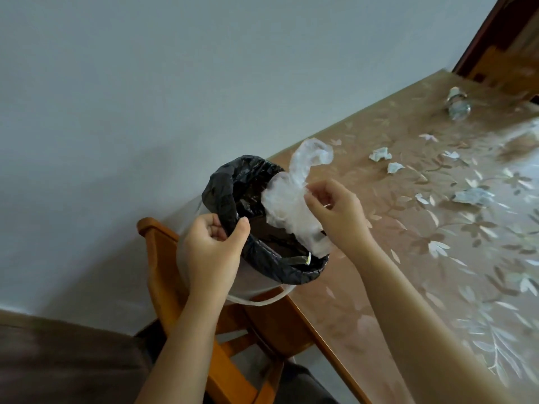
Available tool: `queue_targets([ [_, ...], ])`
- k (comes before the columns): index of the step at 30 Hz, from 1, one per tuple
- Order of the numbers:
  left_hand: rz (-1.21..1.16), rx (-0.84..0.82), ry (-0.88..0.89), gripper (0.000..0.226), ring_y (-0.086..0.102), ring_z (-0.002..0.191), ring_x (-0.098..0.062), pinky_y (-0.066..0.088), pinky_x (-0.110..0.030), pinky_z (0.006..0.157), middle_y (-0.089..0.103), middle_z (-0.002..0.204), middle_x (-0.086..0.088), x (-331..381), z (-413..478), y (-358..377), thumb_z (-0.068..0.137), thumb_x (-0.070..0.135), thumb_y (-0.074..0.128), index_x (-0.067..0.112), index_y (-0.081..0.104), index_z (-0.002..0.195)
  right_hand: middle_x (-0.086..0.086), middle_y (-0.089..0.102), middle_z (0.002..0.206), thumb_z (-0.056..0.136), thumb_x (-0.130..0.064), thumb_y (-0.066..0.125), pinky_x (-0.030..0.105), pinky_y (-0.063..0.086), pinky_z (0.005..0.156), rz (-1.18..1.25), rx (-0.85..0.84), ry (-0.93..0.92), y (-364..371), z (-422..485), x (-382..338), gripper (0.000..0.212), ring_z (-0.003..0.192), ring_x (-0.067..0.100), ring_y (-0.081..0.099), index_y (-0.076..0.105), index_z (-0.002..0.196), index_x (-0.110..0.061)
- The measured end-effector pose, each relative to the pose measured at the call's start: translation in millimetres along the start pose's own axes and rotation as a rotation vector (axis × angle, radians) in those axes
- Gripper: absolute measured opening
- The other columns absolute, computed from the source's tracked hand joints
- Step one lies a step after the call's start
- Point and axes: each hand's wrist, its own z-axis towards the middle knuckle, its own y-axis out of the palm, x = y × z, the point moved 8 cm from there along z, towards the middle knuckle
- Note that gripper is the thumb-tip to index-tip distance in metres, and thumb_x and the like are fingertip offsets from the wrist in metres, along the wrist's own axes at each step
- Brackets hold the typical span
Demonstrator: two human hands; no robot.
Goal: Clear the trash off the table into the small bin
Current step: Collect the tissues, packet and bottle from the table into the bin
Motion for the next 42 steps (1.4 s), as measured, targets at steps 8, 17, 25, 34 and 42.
queue_targets([
  [8, -0.072, -0.032, -0.002, 0.029, 0.061, 0.069, -0.026, 0.055, -0.052, 0.069, 0.062, 0.069, -0.003, 11, -10, -1, 0.061, 0.049, 0.064, 0.024, 0.059, 0.075, -0.008, 0.065, 0.097, 0.087, -0.017, 0.055, 0.005, 0.039, 0.068, -0.226, -0.177, -0.037, 8, -26, -6, 0.025, 0.081, 0.003, 0.056, 0.061, 0.110, -0.025],
  [17, -0.141, -0.105, 0.025, 0.028, 0.061, 0.067, -0.021, 0.055, -0.041, 0.063, 0.062, 0.067, 0.001, 17, -55, 2, 0.059, 0.051, 0.066, 0.027, 0.058, 0.071, 0.006, 0.064, 0.102, 0.088, -0.024, 0.052, 0.039, 0.044, 0.084, -0.670, 0.119, 0.008, -66, -104, 3, 0.023, 0.101, 0.026, 0.054, 0.061, 0.109, -0.017],
  [25, -0.195, -0.277, 0.078, 0.034, 0.057, 0.060, -0.009, 0.048, -0.029, 0.059, 0.059, 0.064, 0.008, 30, -130, 46, 0.056, 0.054, 0.064, 0.025, 0.056, 0.071, 0.011, 0.063, 0.112, 0.086, -0.022, 0.056, 0.045, 0.045, 0.090, -0.769, 0.247, 0.249, -145, -226, 42, 0.028, 0.109, 0.031, 0.054, 0.060, 0.112, -0.013],
  [34, -0.259, -0.440, 0.115, 0.028, 0.045, 0.051, -0.004, 0.042, -0.023, 0.052, 0.049, 0.053, 0.013, 61, -248, 94, 0.057, 0.049, 0.067, 0.027, 0.051, 0.060, 0.009, 0.064, 0.111, 0.086, -0.023, 0.056, 0.040, 0.047, 0.085, -0.768, 0.419, 0.345, -244, -343, 64, 0.028, 0.104, 0.029, 0.056, 0.060, 0.112, -0.013],
  [42, -0.292, -0.364, 0.081, 0.025, 0.043, 0.051, -0.010, 0.040, -0.030, 0.053, 0.047, 0.050, 0.013, 77, -375, 115, 0.063, 0.043, 0.068, 0.028, 0.050, 0.055, 0.008, 0.064, 0.110, 0.087, -0.022, 0.054, 0.041, 0.049, 0.084, -0.756, 0.329, 0.312, -334, -427, 84, 0.027, 0.103, 0.027, 0.055, 0.060, 0.112, -0.016],
])
